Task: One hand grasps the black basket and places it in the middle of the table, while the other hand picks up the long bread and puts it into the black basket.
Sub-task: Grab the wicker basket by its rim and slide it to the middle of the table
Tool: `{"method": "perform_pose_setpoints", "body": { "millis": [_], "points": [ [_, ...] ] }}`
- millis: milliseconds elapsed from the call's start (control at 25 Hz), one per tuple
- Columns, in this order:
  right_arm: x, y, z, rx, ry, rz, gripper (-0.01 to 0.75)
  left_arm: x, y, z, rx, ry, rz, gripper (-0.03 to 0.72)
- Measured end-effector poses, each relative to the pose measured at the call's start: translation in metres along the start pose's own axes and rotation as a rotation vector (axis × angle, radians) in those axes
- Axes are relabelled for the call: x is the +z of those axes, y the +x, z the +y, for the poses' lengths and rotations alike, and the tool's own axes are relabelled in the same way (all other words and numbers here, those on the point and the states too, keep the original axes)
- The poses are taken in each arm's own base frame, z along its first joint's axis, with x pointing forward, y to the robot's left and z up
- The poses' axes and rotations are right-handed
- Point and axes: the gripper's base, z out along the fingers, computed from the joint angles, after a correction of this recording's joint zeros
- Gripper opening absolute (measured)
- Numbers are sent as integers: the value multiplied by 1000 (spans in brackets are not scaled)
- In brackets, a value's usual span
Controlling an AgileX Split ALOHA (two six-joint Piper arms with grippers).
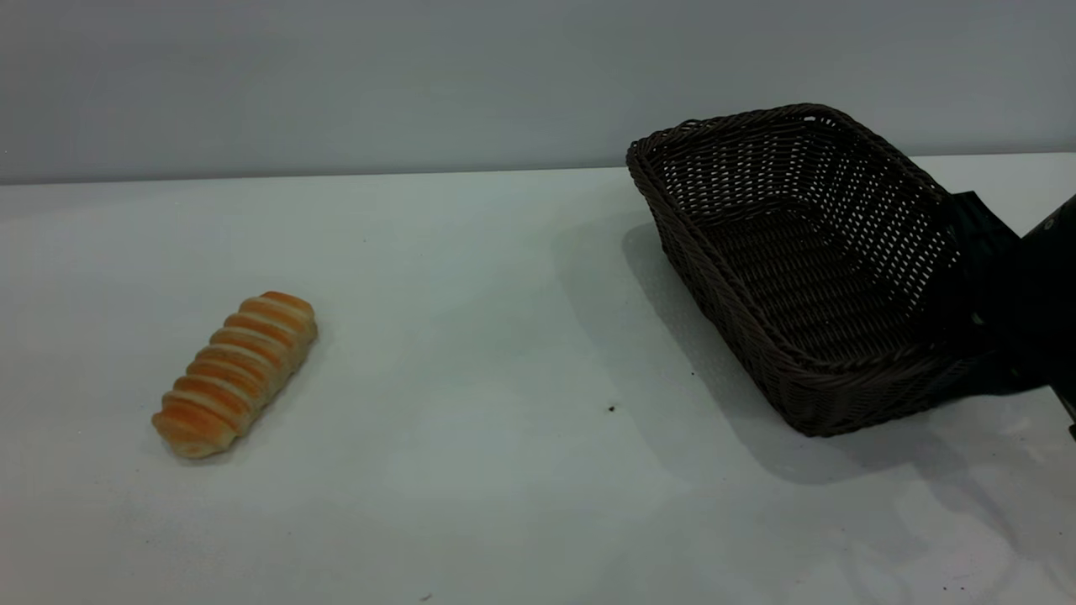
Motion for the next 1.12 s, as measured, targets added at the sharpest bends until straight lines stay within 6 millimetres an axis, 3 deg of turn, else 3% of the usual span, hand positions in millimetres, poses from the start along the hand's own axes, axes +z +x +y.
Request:
{"method": "perform_pose_setpoints", "body": {
  "millis": [80, 120, 240, 600, 680, 880, 1120],
  "points": [
    [0, 0, 0, -13, 0, 4, 111, 0, 0, 0, 0, 0, 0, 567],
    [0, 1, 0, -26, 0, 10, 86, 0, 0, 0, 0, 0, 0, 567],
    [0, 3, 4, -108, -12, 36, 86, 0, 0, 0, 0, 0, 0, 567],
    [-12, 17, 62, -860, -104, 362, 86, 0, 0, 0, 0, -1, -2, 567],
    [-6, 18, 74, -963, -89, 416, 86, 0, 0, 0, 0, 0, 0, 567],
    [29, 25, 93, -1147, -33, 458, 86, 6, -4, 2, 3, -4, 0, 567],
    [43, 26, 108, -1198, -42, 427, 91, 35, -13, 10, -60, 5, 83, 567]
  ]
}}
